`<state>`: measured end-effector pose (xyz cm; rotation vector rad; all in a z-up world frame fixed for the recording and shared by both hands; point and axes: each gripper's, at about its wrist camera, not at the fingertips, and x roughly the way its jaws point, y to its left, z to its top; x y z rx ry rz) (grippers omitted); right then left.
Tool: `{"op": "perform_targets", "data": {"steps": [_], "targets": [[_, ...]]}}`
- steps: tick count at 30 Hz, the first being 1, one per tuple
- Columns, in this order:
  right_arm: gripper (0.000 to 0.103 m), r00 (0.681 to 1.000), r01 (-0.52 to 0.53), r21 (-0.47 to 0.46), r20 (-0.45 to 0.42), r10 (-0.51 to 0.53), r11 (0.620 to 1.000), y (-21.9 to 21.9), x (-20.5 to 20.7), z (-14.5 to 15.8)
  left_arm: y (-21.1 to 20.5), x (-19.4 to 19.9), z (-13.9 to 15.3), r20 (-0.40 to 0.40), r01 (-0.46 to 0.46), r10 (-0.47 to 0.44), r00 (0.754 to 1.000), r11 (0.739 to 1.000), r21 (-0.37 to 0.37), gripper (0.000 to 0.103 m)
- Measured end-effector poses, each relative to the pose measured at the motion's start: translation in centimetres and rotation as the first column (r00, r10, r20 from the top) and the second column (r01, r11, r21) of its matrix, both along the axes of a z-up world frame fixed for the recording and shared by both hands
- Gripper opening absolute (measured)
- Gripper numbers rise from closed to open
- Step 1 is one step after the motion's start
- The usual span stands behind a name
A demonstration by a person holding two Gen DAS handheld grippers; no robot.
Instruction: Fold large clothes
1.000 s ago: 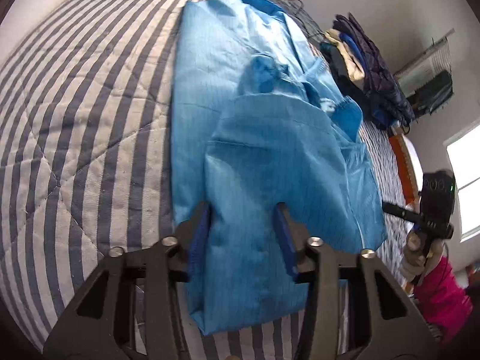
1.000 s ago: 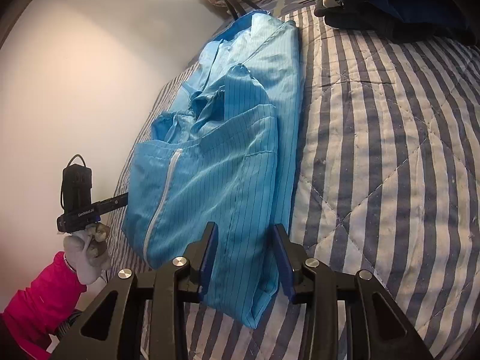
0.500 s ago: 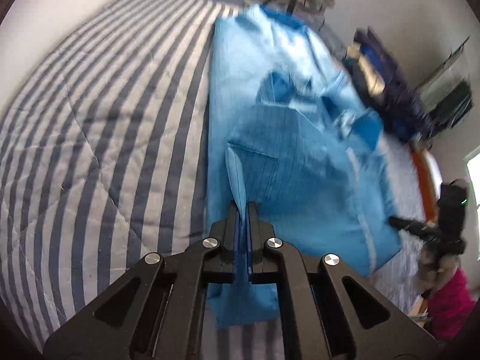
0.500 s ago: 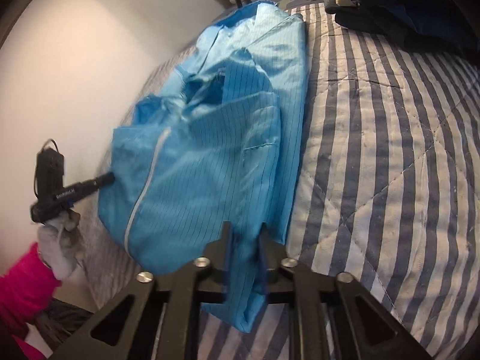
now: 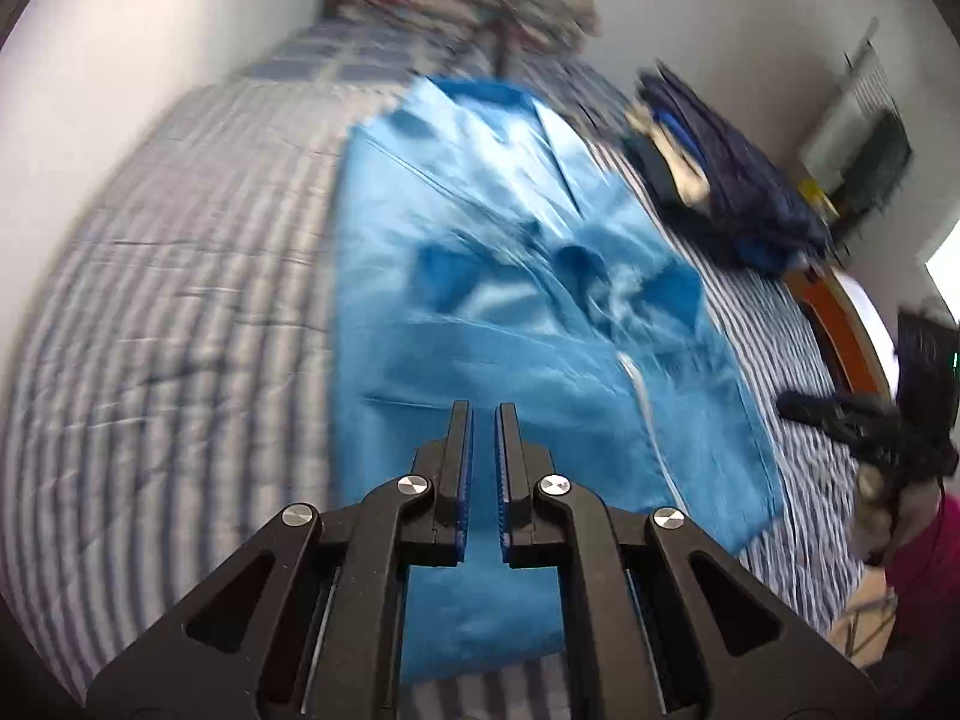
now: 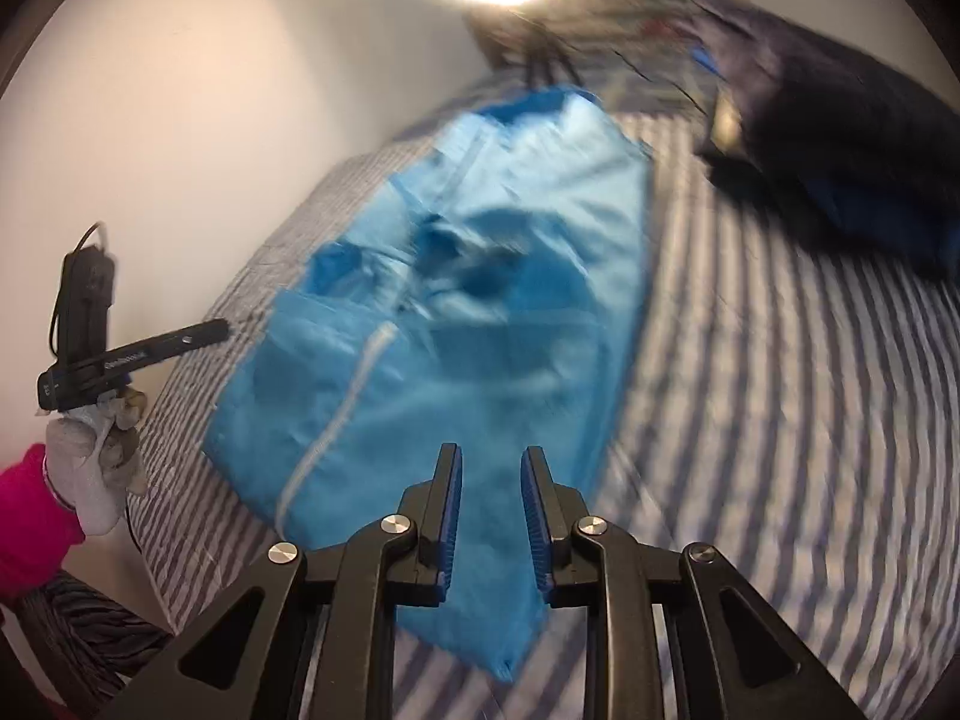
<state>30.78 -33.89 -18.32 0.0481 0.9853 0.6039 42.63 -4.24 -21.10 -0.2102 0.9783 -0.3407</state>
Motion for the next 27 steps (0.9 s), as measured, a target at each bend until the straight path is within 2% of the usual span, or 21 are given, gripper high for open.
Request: {"op": "perform_targets", "data": {"steps": [5,8,10,13,16,20,27], "targets": [[0.022,1.000,-0.017,-0.060,0.015,0.018,0.998,2.9,3.0,-2.1,-0.4,2.9,-3.0,-0.042,-0.054,0.056,0.998,0.997,0.055,0.004],[0.021,0.999,0.045,-0.102,-0.003,-0.046,0.994,2.8,4.4,-3.9,0.3,3.7,-4.2,-0.036,-0.090,0.094,0.995,0.991,0.100,0.004],[0.012,0.994,0.099,-0.139,-0.028,-0.104,0.985,1.8,5.1,-5.4,0.9,4.0,-4.8,-0.022,-0.104,0.108,0.994,0.988,0.113,0.004],[0.010,0.993,0.113,-0.109,-0.033,-0.117,0.988,1.2,5.2,-6.0,1.6,4.2,-5.7,-0.014,-0.120,0.122,0.992,0.988,0.099,0.004],[0.010,0.993,0.108,-0.165,-0.022,-0.113,0.980,1.9,5.2,-5.5,1.6,4.4,-5.4,-0.022,-0.119,0.122,0.992,0.986,0.118,0.004],[0.022,0.991,0.132,-0.163,-0.010,-0.135,0.978,1.5,3.9,-3.2,1.9,3.0,-2.7,-0.007,-0.127,0.128,0.992,0.988,0.087,0.004],[0.028,0.985,0.149,-0.123,0.102,-0.137,0.981,0.0,-1.8,5.1,1.9,-2.4,5.1,0.120,-0.125,0.115,0.986,0.989,0.083,0.004]]}}
